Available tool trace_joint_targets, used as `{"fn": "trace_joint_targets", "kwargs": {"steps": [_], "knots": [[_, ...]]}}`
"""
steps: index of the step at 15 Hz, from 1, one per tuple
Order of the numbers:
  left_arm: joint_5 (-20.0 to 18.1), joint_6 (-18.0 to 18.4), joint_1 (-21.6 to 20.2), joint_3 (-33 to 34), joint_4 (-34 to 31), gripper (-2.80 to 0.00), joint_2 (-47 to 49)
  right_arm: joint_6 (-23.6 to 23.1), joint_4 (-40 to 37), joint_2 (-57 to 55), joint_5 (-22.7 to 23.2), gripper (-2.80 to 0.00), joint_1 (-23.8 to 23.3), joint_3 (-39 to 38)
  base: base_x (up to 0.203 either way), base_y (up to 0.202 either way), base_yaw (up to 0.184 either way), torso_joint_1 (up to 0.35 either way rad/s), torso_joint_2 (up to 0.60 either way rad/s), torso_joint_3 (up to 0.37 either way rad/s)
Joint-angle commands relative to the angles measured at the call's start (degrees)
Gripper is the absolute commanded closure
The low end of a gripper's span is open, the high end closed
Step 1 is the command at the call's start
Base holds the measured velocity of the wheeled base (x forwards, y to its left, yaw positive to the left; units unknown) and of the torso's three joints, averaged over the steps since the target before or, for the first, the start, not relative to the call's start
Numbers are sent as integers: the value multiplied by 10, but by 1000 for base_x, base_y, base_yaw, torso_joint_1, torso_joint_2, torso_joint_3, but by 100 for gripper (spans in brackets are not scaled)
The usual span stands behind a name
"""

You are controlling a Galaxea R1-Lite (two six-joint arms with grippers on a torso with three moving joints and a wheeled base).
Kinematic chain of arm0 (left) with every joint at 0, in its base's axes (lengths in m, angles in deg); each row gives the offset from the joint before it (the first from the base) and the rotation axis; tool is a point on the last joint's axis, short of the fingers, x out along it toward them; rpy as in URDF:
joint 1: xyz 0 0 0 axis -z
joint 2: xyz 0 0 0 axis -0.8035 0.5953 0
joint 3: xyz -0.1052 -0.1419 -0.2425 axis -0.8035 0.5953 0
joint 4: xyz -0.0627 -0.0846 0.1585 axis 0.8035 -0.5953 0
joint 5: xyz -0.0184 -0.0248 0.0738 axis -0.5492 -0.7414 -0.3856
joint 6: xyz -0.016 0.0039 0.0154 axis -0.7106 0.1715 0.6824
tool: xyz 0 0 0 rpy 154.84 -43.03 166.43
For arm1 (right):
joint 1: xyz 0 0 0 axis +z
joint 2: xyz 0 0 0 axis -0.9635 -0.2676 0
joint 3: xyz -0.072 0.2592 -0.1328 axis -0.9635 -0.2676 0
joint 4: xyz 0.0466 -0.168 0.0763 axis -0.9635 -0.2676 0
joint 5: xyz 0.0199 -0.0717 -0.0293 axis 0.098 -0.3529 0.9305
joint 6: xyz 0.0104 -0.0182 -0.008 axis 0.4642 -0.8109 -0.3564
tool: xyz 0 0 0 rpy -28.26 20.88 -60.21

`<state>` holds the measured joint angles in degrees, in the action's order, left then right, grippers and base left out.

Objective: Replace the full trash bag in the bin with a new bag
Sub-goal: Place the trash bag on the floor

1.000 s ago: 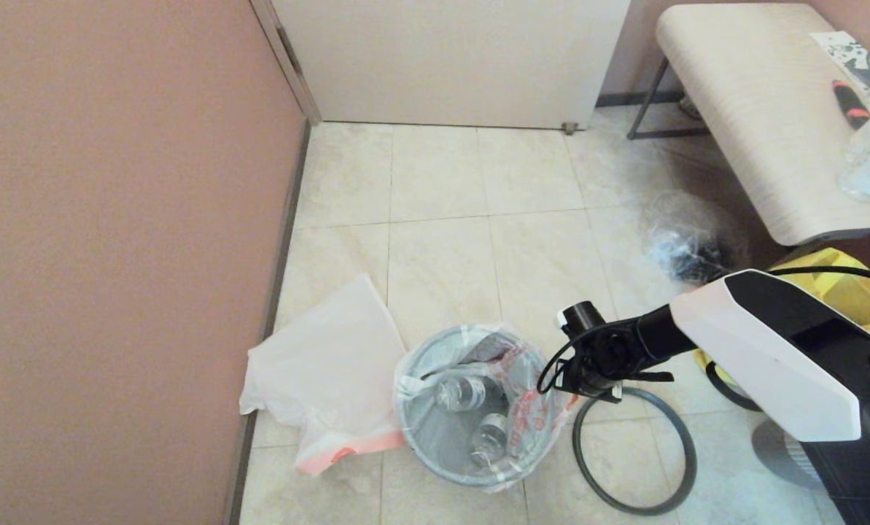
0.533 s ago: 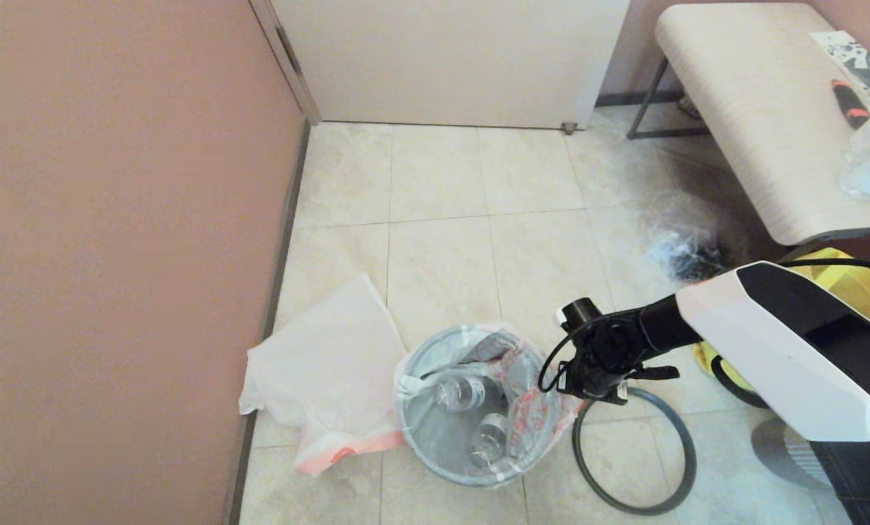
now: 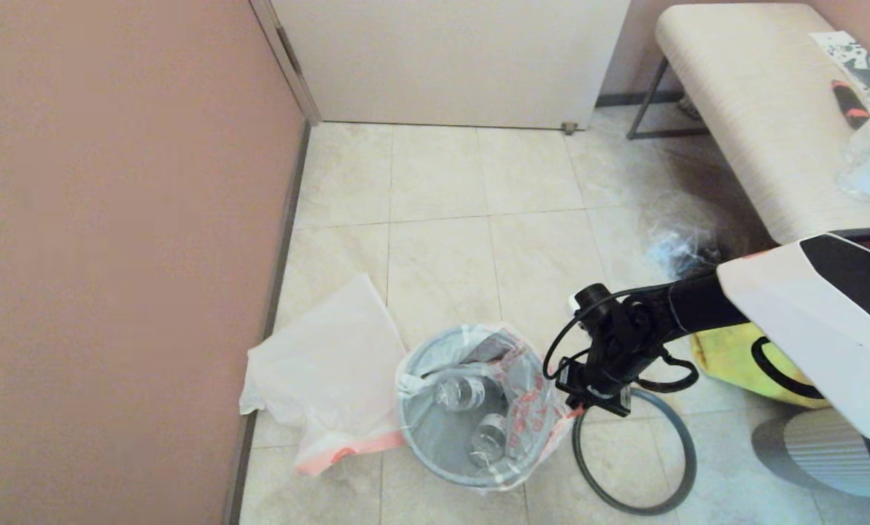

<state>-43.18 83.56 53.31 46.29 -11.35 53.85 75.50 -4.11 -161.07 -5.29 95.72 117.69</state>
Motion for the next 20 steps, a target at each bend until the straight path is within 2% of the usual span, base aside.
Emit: {"fn": "trace_joint_targets", "kwargs": {"steps": [1,2,4,6,9,12,15,18,19,20], "knots": [[0,0,0,4,0,0,1,6,0,14,37,0,0,-4,0,0,0,0,0,0],[0,6,0,4,-2,0,1,6,0,16,46,0,0,-5,0,0,0,0,0,0],[-2,53,-2,-17,-3,0,2,5,0,15,48,0,1,-10,0,0,0,0,0,0],[-23,67,-2,-91,-10,0,43,3,1,13,46,0,4,-8,0,0,0,0,0,0],[-96,81,-3,-176,-27,0,203,2,2,14,42,0,14,-5,0,0,0,0,0,0],[-164,100,7,-219,-33,0,400,2,1,13,22,0,14,-6,0,0,0,0,0,0],[-196,104,57,-253,-24,0,594,1,1,16,17,0,14,-5,0,0,0,0,0,0],[-208,105,93,-275,38,0,793,0,1,16,17,0,20,-1,0,0,0,0,0,0],[-205,105,105,-281,76,-280,863,0,1,16,16,0,22,-1,0,0,0,0,0,0],[-196,103,118,-288,120,-280,931,0,1,16,16,0,24,2,0,0,0,0,0,0]]}}
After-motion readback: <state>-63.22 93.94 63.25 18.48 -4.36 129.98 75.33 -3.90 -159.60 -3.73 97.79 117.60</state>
